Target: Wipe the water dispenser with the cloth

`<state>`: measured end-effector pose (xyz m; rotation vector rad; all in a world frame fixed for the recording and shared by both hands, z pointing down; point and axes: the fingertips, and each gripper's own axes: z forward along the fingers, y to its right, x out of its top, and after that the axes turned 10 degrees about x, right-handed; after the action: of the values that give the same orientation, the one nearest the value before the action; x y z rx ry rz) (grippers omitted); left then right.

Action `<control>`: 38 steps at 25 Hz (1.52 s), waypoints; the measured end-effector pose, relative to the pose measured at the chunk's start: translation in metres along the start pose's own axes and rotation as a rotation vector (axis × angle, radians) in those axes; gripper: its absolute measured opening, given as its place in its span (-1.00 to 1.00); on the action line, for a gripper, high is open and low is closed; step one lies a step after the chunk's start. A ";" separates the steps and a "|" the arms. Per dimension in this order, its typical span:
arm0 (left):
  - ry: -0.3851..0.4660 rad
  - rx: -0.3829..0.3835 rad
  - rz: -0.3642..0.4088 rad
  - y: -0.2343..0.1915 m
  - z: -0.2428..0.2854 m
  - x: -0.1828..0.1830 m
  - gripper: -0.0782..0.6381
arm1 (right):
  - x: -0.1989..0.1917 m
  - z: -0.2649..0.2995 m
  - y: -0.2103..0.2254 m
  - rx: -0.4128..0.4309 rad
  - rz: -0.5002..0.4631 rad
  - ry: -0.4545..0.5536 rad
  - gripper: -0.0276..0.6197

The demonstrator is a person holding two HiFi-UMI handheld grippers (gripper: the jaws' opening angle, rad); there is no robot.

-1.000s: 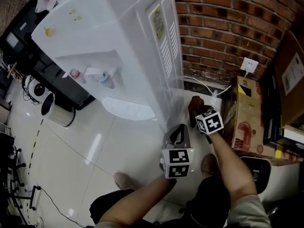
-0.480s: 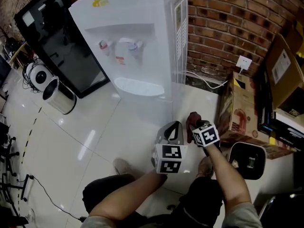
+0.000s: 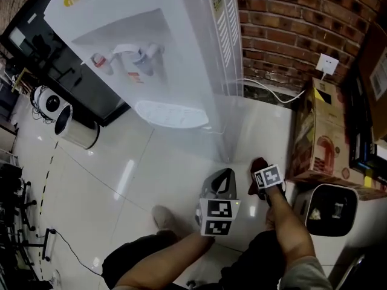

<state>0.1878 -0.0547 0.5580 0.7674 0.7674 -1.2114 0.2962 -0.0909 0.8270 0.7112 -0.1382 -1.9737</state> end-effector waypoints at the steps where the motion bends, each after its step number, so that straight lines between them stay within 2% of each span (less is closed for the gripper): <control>1: 0.000 -0.004 -0.004 0.002 0.002 0.001 -0.78 | -0.001 0.002 0.003 0.008 0.014 0.007 -0.43; 7: 0.056 -0.009 -0.040 0.008 -0.005 0.043 -0.78 | 0.008 -0.040 -0.010 0.070 0.041 0.089 -0.22; 10: 0.100 -0.017 -0.045 0.005 -0.027 0.074 -0.78 | 0.023 -0.082 -0.031 0.087 -0.002 0.155 -0.18; 12: 0.130 -0.022 -0.020 -0.001 -0.049 0.092 -0.78 | 0.040 -0.118 -0.046 0.076 -0.049 0.208 -0.20; 15: 0.174 -0.022 0.013 -0.016 -0.082 0.117 -0.78 | 0.084 -0.187 -0.078 0.064 -0.146 0.333 -0.41; 19: 0.255 -0.033 0.031 -0.035 -0.125 0.149 -0.78 | 0.142 -0.295 -0.145 0.021 -0.336 0.482 -0.66; 22: 0.309 -0.044 -0.028 -0.044 -0.145 0.158 -0.78 | 0.165 -0.371 -0.201 -0.037 -0.428 0.610 -0.84; 25: 0.262 -0.113 -0.115 -0.038 -0.149 0.151 -0.78 | 0.165 -0.421 -0.242 -0.074 -0.421 0.771 -0.87; 28: 0.328 -0.165 -0.072 -0.017 -0.164 0.166 -0.78 | 0.144 -0.438 -0.253 -0.139 -0.434 0.834 -0.87; 30: 0.371 -0.176 -0.042 -0.007 -0.175 0.172 -0.78 | 0.133 -0.440 -0.250 -0.149 -0.427 0.858 -0.87; 35: 0.406 -0.122 -0.019 -0.018 -0.182 0.173 -0.78 | 0.125 -0.450 -0.234 -0.129 -0.353 0.924 -0.88; 38: 0.416 -0.079 -0.033 -0.037 -0.183 0.176 -0.78 | 0.127 -0.459 -0.238 -0.131 -0.359 0.954 -0.88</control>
<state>0.1651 0.0031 0.3096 0.9580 1.1649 -1.0550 0.3147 0.0122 0.3053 1.5800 0.7260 -1.7323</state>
